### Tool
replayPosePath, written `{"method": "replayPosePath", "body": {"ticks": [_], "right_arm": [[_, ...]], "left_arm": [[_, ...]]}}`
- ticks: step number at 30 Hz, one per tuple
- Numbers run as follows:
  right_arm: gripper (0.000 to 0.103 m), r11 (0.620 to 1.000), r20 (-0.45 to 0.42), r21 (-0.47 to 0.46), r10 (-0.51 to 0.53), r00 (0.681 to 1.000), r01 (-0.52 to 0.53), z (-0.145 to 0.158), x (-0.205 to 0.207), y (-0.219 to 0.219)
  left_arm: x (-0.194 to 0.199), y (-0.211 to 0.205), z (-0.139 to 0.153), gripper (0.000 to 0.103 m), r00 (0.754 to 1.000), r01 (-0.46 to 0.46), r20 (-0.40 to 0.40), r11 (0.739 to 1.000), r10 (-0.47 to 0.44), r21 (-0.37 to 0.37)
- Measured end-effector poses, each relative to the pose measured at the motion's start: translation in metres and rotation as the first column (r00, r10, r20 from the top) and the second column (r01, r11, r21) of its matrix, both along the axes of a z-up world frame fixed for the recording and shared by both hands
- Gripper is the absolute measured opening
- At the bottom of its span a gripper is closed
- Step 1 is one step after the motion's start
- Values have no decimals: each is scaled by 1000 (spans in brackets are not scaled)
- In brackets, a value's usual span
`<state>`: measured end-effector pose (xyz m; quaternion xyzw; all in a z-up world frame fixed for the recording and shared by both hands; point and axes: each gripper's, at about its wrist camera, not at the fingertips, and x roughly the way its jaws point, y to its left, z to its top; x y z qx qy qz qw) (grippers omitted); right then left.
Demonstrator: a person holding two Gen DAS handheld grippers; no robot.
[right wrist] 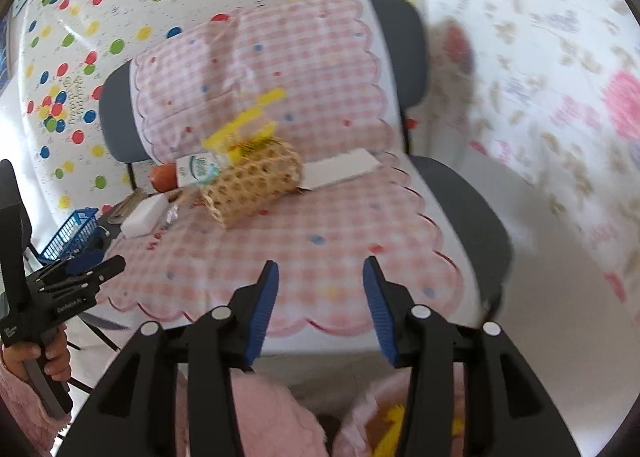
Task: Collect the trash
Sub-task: 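Move the left gripper back to the seat and grasp the white foam block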
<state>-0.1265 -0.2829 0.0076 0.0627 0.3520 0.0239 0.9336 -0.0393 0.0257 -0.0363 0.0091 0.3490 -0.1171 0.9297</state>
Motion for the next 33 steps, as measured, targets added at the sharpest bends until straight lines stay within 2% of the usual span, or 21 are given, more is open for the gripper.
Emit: {"method": "replayPosePath", "body": {"ticks": [3,5,9,16,20,22,24,25,26,30,33], "right_arm": [[50,999,5,-7,33,999,-33,3,29,15],[55,999,9,-16,44,999,-44,5,47,24],[65,998,38,-28,57,998,-56,12,71,37],[72,999,45,-33,39,998,-37,8,89,45],[73,1000,34,-20,19,999,-19,4,91,39],[73,1000,29,-17,18,999,-18,3,91,38],[73,999,26,-21,25,999,-24,2,89,38],[73,999,24,-27,29,999,-29,2,88,38],[73,999,22,-30,32,999,-32,2,87,39],[72,998,16,-32,45,999,-45,2,85,41],[71,998,21,-33,61,998,-60,4,84,44]], "left_arm": [[19,28,0,77,997,-80,6,997,80,6],[34,44,-2,87,991,-130,5,991,130,17],[65,63,-14,87,982,-188,-22,982,188,13],[118,59,-40,88,968,-237,-78,971,239,34],[143,49,-51,88,959,-252,-104,963,262,101],[150,48,-55,88,958,-248,-118,963,260,108],[153,49,-59,86,954,-252,-137,961,266,113],[155,50,-59,81,954,-251,-141,962,264,106],[155,52,-60,69,955,-244,-148,965,256,95],[149,60,-57,64,963,-220,-151,975,224,46],[127,63,-40,62,974,-198,-117,980,196,-13]]}}
